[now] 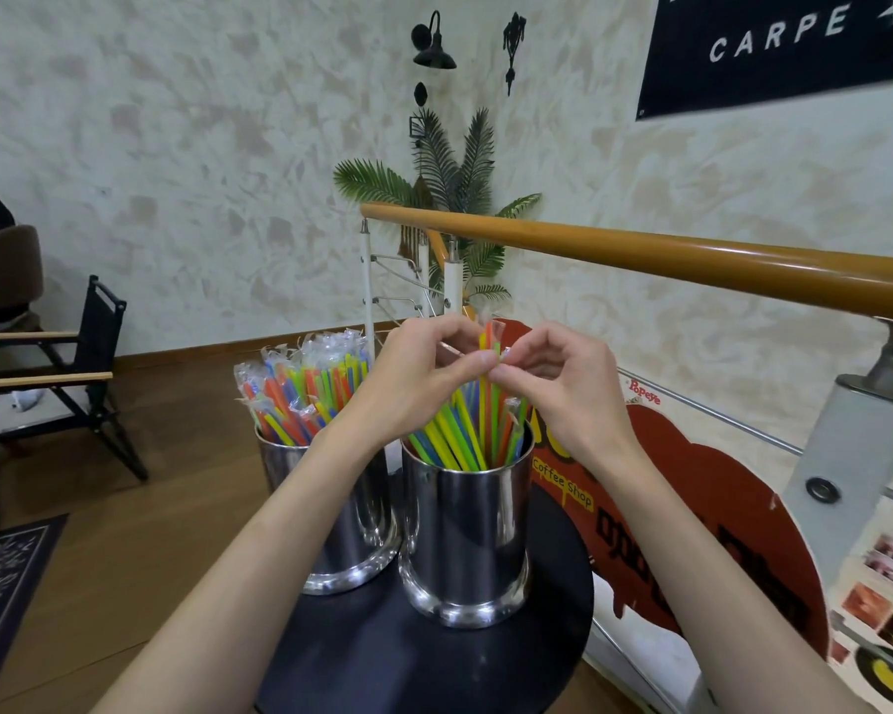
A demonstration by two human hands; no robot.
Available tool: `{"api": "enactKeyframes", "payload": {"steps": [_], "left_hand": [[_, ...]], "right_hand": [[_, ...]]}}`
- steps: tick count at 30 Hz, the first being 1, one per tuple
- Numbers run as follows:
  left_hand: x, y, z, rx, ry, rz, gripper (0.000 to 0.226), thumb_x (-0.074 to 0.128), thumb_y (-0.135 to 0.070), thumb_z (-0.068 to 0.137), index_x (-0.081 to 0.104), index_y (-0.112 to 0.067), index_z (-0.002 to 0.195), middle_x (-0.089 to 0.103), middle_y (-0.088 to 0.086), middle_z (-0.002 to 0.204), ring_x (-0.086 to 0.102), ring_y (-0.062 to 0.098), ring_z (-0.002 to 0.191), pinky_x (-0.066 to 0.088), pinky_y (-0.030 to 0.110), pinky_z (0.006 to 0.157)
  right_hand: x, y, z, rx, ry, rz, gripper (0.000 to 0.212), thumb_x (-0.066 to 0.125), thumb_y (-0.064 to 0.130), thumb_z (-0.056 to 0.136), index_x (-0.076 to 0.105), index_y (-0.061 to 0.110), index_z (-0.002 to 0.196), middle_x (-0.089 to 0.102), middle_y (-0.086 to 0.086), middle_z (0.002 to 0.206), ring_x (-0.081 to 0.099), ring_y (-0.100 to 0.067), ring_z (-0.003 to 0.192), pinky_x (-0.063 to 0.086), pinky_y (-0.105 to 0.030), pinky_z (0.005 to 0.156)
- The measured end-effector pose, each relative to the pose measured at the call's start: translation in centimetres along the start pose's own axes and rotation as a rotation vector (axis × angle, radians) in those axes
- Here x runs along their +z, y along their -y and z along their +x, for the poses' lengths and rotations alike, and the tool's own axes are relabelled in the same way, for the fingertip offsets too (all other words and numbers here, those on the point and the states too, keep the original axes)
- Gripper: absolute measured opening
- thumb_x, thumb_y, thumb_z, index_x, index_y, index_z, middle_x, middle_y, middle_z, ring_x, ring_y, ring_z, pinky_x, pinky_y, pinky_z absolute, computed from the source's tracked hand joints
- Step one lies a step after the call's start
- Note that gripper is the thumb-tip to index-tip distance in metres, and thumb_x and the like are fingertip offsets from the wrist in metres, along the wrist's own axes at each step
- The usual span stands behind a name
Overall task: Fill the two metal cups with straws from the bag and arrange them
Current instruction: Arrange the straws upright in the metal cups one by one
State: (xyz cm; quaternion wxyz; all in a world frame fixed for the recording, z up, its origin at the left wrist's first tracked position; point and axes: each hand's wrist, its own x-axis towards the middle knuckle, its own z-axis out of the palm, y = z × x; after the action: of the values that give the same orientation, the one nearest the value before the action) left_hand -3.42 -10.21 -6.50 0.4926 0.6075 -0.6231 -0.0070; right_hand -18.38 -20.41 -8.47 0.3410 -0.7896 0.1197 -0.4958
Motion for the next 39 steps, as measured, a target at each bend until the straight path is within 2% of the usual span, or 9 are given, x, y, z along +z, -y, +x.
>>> {"api": "enactKeyframes", "payload": {"steps": [6, 11, 16, 19, 23, 27, 30, 35, 39], "left_hand": [[-0.3, 0.0, 0.2, 0.004, -0.006, 0.009, 0.014, 0.067, -0.022, 0.097, 0.072, -0.011, 0.102, 0.074, 0.003, 0.089, 0.072, 0.015, 0.08, 0.059, 0.043, 0.075], [-0.7, -0.2, 0.6, 0.007, -0.098, -0.027, 0.017, 0.063, -0.02, 0.099, 0.068, -0.005, 0.106, 0.071, 0.007, 0.091, 0.07, 0.019, 0.078, 0.056, 0.047, 0.081], [-0.9, -0.9, 1.3, 0.033, -0.203, -0.115, 0.007, 0.063, -0.021, 0.098, 0.067, -0.016, 0.099, 0.07, 0.016, 0.09, 0.069, 0.029, 0.078, 0.056, 0.05, 0.078], [-0.6, -1.0, 1.4, 0.036, -0.223, -0.128, 0.007, 0.061, -0.025, 0.098, 0.066, -0.026, 0.093, 0.071, 0.014, 0.087, 0.069, 0.031, 0.079, 0.057, 0.05, 0.077], [-0.8, -0.7, 1.0, -0.01, -0.188, -0.08, 0.033, 0.043, -0.031, 0.107, 0.07, -0.012, 0.102, 0.07, 0.008, 0.089, 0.068, 0.016, 0.077, 0.052, 0.032, 0.071], [-1.3, 0.6, -0.1, -0.041, -0.08, 0.271, 0.029, 0.045, -0.03, 0.107, 0.069, -0.016, 0.113, 0.071, -0.004, 0.099, 0.064, 0.012, 0.087, 0.054, 0.041, 0.084], [-1.3, 1.7, -0.8, -0.007, 0.001, 0.487, 0.023, 0.05, -0.026, 0.104, 0.068, -0.022, 0.116, 0.07, -0.006, 0.109, 0.063, 0.014, 0.095, 0.051, 0.046, 0.09], [-1.4, 2.6, -1.1, 0.003, 0.027, 0.566, 0.023, 0.049, -0.025, 0.104, 0.068, -0.027, 0.116, 0.069, -0.008, 0.114, 0.064, 0.016, 0.104, 0.05, 0.05, 0.092], [-1.3, 2.6, -1.1, -0.01, 0.057, 0.588, 0.02, 0.051, -0.027, 0.102, 0.067, -0.031, 0.113, 0.068, -0.008, 0.111, 0.063, 0.016, 0.102, 0.05, 0.049, 0.091]], "right_hand": [[-0.5, 0.2, 0.2, 0.076, 0.037, 0.115, 0.02, 0.084, 0.005, 0.081, 0.065, 0.013, 0.085, 0.076, -0.003, 0.089, 0.076, -0.014, 0.081, 0.06, -0.026, 0.074], [-0.5, -1.1, 0.2, -0.021, 0.253, -0.07, 0.034, 0.063, -0.005, 0.094, 0.07, 0.028, 0.088, 0.073, 0.004, 0.105, 0.069, -0.009, 0.106, 0.057, -0.033, 0.091], [-0.3, -1.2, -0.1, -0.087, 0.374, -0.254, 0.047, 0.05, -0.012, 0.092, 0.076, 0.02, 0.113, 0.067, 0.023, 0.106, 0.059, 0.006, 0.108, 0.041, -0.011, 0.091], [-0.4, -1.3, 0.0, -0.105, 0.359, -0.266, 0.054, 0.044, -0.016, 0.087, 0.077, 0.018, 0.114, 0.068, 0.022, 0.105, 0.062, 0.002, 0.103, 0.045, -0.017, 0.089], [-0.7, -1.4, 0.1, -0.136, 0.314, -0.302, 0.052, 0.046, -0.017, 0.091, 0.077, 0.018, 0.114, 0.073, 0.006, 0.112, 0.067, -0.009, 0.106, 0.053, -0.03, 0.092], [-0.9, -0.8, 0.7, -0.209, 0.305, -0.361, 0.043, 0.057, -0.011, 0.092, 0.076, 0.02, 0.115, 0.072, 0.01, 0.113, 0.063, -0.004, 0.107, 0.05, -0.022, 0.092], [-0.9, -0.6, 1.4, -0.275, 0.272, -0.444, 0.045, 0.066, -0.01, 0.087, 0.076, 0.024, 0.115, 0.073, 0.008, 0.113, 0.062, -0.012, 0.107, 0.051, -0.031, 0.092], [-0.4, -0.7, 2.4, -0.398, 0.144, -0.531, 0.043, 0.074, -0.011, 0.079, 0.079, 0.019, 0.109, 0.075, 0.003, 0.099, 0.058, -0.01, 0.091, 0.044, -0.02, 0.079], [-0.2, -0.8, 2.5, -0.472, 0.023, -0.553, 0.033, 0.075, -0.008, 0.08, 0.08, 0.013, 0.106, 0.074, -0.004, 0.09, 0.064, -0.023, 0.085, 0.051, -0.035, 0.073]]}}
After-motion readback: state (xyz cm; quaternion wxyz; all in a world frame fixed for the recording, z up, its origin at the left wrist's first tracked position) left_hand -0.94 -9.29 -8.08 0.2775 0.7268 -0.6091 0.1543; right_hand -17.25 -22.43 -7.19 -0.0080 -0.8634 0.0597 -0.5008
